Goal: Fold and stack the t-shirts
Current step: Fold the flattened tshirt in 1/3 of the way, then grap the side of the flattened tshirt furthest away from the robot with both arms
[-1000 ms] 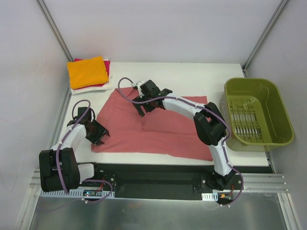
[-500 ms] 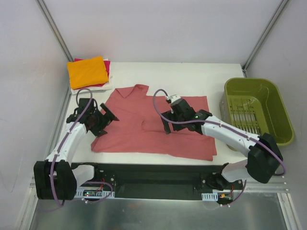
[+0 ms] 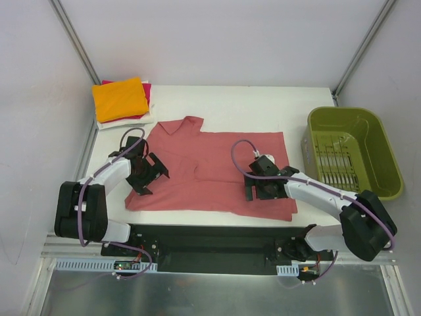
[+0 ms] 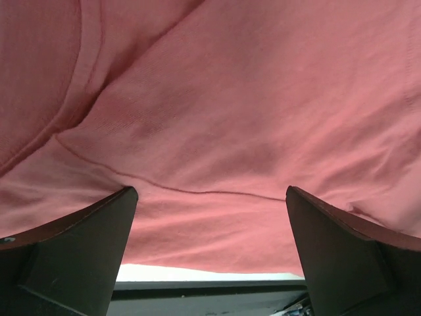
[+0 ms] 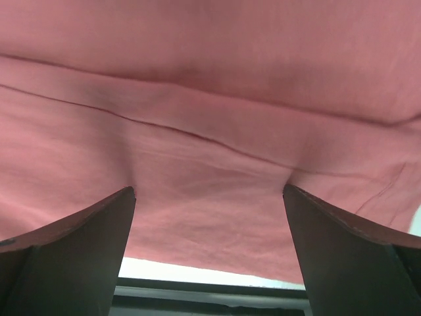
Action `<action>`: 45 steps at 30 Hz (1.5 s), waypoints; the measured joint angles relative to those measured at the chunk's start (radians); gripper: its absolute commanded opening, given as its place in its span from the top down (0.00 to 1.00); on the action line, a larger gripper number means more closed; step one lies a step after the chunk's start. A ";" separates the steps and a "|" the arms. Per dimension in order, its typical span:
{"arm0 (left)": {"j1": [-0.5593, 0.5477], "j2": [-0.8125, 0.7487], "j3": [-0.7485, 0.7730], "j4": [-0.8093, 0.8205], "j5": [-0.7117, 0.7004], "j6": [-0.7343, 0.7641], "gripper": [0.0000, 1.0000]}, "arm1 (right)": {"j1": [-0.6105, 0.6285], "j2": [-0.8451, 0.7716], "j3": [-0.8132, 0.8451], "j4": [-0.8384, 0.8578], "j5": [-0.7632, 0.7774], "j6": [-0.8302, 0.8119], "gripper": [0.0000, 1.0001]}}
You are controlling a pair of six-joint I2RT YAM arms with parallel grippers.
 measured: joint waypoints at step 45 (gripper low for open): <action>-0.021 0.728 0.989 -0.185 -0.152 0.185 0.60 | -0.080 -0.275 0.124 -0.160 0.182 0.024 0.00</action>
